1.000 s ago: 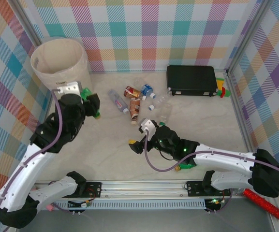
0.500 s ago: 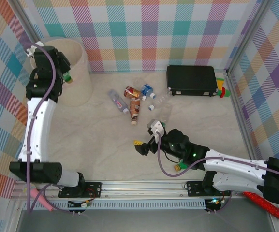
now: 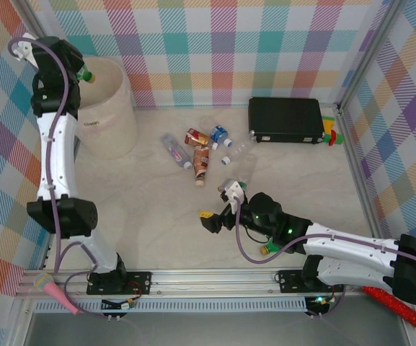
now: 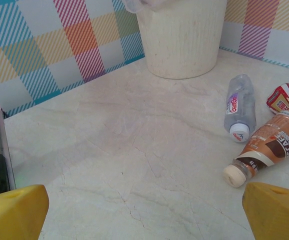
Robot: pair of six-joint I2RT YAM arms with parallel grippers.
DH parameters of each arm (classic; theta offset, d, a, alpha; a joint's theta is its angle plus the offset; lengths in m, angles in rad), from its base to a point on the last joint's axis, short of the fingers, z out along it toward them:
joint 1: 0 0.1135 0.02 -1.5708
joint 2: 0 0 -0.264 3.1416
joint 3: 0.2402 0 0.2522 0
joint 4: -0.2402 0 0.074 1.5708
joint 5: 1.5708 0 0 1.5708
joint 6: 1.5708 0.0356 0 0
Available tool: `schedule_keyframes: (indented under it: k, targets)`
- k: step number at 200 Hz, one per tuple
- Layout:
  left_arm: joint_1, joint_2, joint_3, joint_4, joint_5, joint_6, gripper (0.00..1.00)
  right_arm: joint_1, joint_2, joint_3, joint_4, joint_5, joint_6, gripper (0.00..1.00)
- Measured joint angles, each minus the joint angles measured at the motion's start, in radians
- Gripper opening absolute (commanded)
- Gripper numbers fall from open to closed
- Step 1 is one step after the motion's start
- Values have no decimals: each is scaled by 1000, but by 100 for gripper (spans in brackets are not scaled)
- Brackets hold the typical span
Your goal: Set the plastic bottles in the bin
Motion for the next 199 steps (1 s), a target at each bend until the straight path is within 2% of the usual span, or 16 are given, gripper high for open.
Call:
schedule_keyframes:
  k: [18, 42, 77, 104, 113, 155, 199]
  targets:
    - [9, 82, 112, -50, 6, 31, 44, 0, 0, 0, 1, 0, 0, 99]
    - [11, 121, 136, -105, 7, 85, 75, 0, 0, 0, 0, 0, 0, 99]
    - [11, 124, 135, -176, 2, 155, 90, 0, 0, 0, 0, 0, 0, 99]
    - [11, 74, 55, -181, 2, 160, 94, 0, 0, 0, 1, 0, 4, 99]
    - [11, 53, 26, -181, 5, 159, 100, 0, 0, 0, 1, 0, 4, 99]
    - [-24, -99, -180, -145, 14, 152, 100, 0, 0, 0, 1, 1, 19, 99]
    - [-203, -311, -500, -50, -2, 151, 100, 0, 0, 0, 1, 32, 23, 99]
